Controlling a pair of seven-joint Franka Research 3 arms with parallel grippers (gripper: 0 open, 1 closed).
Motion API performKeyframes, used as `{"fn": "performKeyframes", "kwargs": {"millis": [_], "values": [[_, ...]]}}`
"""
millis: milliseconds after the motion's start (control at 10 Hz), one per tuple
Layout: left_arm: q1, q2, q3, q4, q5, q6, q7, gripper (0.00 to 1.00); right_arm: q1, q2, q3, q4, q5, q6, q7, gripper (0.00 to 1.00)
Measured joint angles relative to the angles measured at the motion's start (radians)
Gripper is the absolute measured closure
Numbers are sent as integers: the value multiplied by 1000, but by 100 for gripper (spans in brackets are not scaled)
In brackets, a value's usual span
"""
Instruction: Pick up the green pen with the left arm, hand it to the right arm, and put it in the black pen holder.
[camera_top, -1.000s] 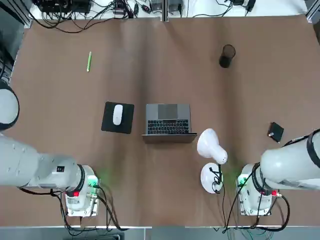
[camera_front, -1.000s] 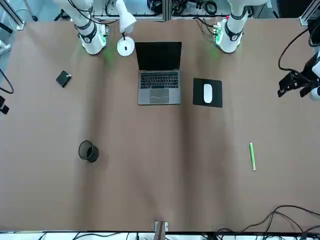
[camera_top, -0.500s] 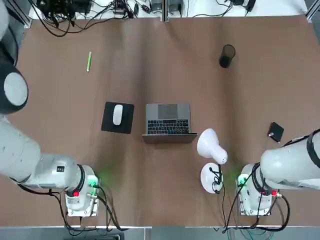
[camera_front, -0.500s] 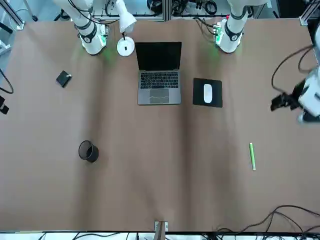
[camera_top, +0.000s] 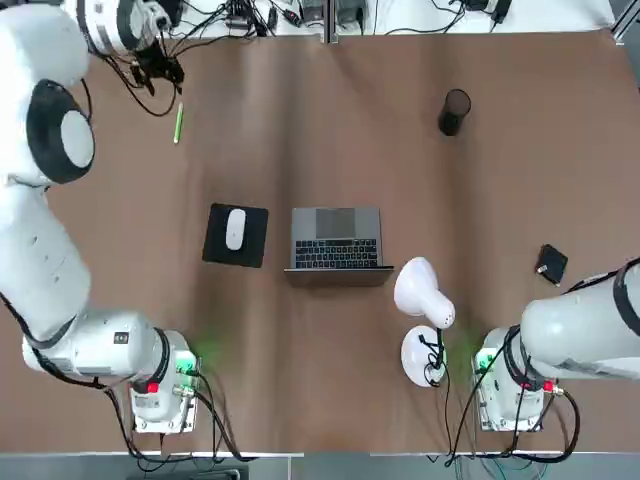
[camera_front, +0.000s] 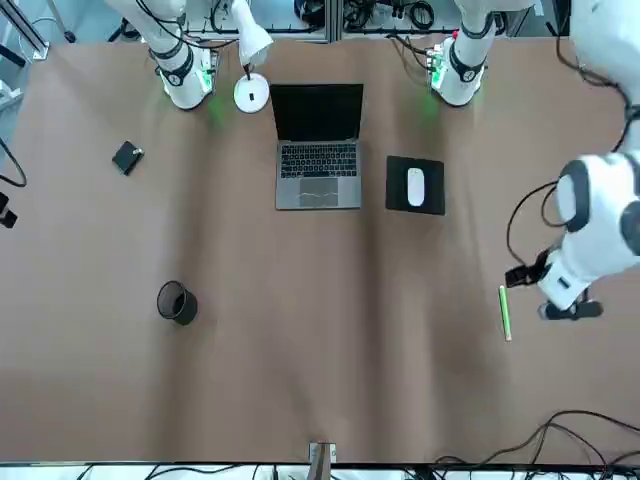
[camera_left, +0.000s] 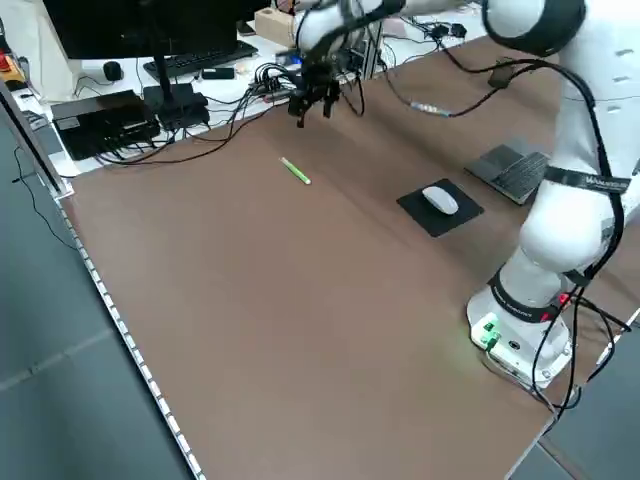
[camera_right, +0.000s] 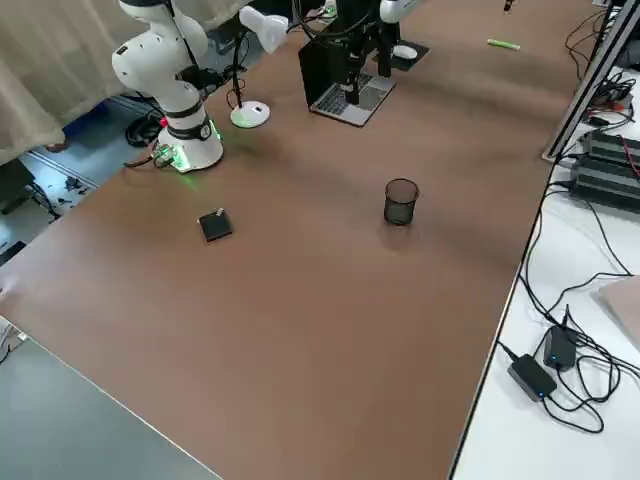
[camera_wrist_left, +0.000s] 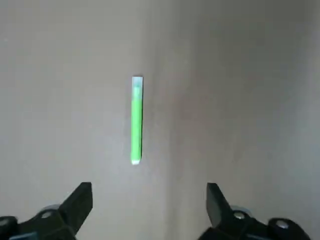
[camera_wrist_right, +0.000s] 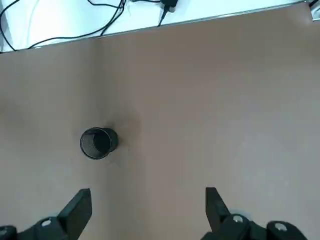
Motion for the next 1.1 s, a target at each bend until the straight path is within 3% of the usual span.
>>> {"fn": "performKeyframes", "kwargs": {"millis": [300, 800, 1000, 1100], "values": [[12, 98, 2, -70, 0, 185, -3, 0, 0, 0, 1, 1, 0, 0, 0, 0], [54, 157, 2, -123, 0, 249, -3, 6, 0, 0, 1, 1, 0, 0, 0, 0], [57, 157, 3, -130, 0, 255, -2, 15, 0, 0, 1, 1, 0, 0, 0, 0], [57, 157, 3, -130, 0, 255, -1, 29, 0, 0, 1, 1, 0, 0, 0, 0]]}}
